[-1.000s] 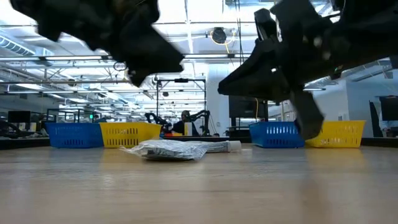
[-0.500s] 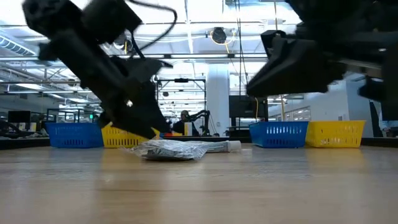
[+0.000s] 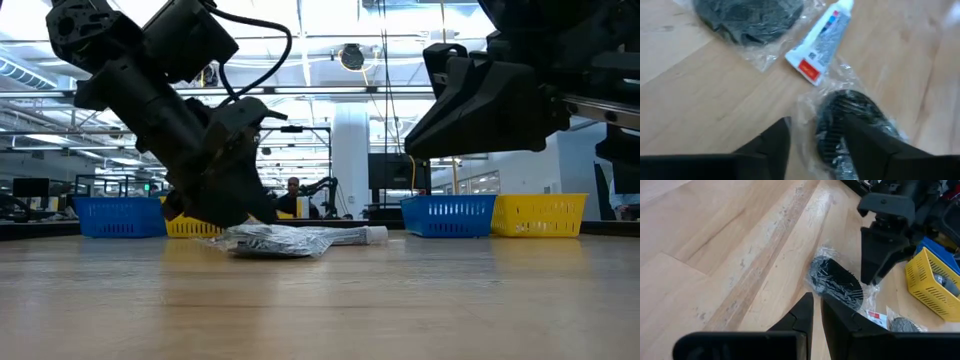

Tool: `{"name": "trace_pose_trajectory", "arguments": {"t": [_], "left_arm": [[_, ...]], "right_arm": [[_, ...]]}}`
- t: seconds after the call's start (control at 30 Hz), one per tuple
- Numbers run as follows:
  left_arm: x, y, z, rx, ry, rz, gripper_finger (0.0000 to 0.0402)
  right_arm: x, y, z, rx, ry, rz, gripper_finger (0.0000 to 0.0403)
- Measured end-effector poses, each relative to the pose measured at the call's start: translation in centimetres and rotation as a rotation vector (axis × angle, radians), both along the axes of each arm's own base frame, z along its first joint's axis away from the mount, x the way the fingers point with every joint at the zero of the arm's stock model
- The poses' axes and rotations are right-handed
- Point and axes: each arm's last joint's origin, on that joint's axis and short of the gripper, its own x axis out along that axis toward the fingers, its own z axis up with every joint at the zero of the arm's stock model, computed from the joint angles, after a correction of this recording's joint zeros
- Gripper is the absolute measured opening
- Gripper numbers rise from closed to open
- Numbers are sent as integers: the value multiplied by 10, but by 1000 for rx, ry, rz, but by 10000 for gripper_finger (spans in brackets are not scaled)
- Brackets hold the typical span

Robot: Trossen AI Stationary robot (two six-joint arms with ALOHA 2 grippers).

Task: Pick & Place Travel size toiletries
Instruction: Put the black hairbrush into the right blue bin

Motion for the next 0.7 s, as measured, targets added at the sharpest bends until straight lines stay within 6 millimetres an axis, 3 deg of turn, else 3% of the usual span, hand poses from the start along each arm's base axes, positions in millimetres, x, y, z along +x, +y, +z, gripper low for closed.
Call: {"name": "trace_pose_trajectory", "arguments": {"t": [0.3,0.47,0.7], "left_arm": [[3,-3,4,68,-56,-59,11],[10,-15,16,127,-200,-124,15],[12,-40,34,311,-384,-199,9]], "right_arm": [[2,-5,-1,76,12,-62,35],[3,-17,-7,181,26,-160,65],[2,-41,-17,393,48,-262,163]]}}
